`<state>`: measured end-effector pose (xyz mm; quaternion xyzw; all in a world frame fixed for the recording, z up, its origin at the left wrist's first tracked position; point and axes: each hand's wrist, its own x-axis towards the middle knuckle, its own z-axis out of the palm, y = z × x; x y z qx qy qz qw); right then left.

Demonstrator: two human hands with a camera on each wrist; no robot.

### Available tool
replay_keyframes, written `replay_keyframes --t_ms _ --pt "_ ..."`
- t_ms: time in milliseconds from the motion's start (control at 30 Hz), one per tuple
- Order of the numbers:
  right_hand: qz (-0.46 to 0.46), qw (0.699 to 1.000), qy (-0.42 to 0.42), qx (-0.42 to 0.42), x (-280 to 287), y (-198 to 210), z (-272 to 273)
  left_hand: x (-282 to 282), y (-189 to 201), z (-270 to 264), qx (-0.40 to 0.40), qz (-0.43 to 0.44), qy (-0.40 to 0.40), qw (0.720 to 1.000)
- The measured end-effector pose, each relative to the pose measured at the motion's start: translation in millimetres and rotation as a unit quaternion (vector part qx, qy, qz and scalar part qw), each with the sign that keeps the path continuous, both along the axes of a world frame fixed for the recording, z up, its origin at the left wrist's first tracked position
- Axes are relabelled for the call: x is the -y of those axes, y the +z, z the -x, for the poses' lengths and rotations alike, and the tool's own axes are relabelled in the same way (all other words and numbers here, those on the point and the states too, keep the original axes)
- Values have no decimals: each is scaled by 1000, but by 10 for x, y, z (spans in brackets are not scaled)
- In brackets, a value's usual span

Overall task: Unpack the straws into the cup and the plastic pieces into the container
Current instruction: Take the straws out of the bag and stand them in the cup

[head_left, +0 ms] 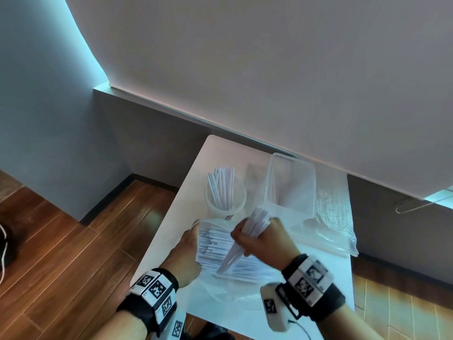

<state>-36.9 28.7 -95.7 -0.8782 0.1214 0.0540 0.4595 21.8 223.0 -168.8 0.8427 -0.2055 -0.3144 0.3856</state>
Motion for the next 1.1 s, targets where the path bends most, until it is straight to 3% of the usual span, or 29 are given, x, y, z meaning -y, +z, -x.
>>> replay_keyframes --t_ms 133,267,367,500,600,800,933,1033,1100 --pt "13 995 10 97 161 769 -322 -22 -78 -1 6 -32 -5 999" --pt "45 983 -39 175 287 1161 -708 -28 -133 -18 17 -54 6 998" --pt "126 979 -55 151 279 1102 -996 -31 -162 -15 14 -45 5 999" --pt "151 988 -5 -27 235 577 -1264 -37 -205 -9 20 -44 -2 999" --pt "211 971 28 -113 226 360 -1372 -30 -205 0 23 -37 -1 999" --pt "234 971 -28 -38 322 694 -1431 -44 -245 -12 16 -37 6 999" --pt "236 966 -49 94 256 940 -1280 -33 -255 -15 23 -37 4 999" --pt "208 965 9 159 2 859 -967 -9 -264 -11 45 -31 6 999" --pt "205 968 102 99 -224 608 -693 2 -262 -1 59 -28 11 998"
